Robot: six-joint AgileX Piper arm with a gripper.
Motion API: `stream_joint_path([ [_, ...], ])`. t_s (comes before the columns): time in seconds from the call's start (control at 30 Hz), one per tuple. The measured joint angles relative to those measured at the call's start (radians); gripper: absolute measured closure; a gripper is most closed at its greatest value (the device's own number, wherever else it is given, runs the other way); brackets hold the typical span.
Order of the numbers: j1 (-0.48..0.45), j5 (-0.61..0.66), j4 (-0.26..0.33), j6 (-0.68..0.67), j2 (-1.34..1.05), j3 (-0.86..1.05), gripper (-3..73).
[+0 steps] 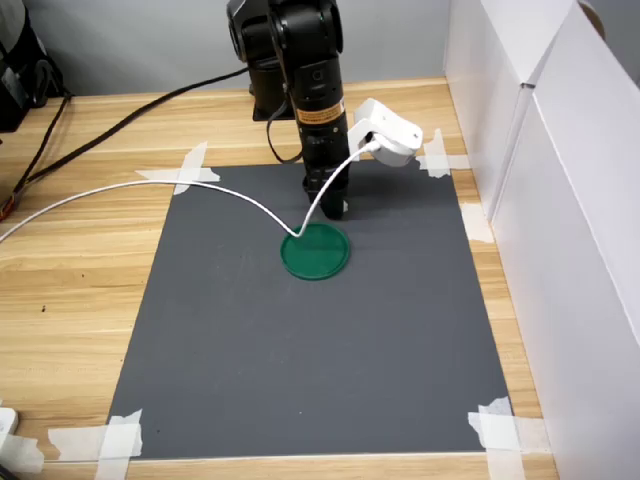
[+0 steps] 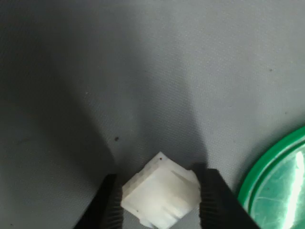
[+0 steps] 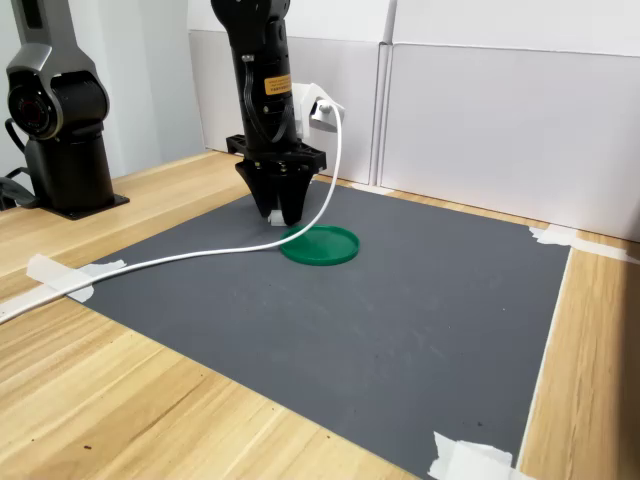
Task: Grasp a white terminal and put it in the green lid.
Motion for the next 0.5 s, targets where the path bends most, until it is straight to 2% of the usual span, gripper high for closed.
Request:
stream_joint_path([
  [0.33, 0.000, 0.003, -0.001, 0.013, -0.013, 0.000, 32.6],
  [0.5, 0.000, 0.059, -0.002, 0.015, -0.083, -0.012, 32.6],
])
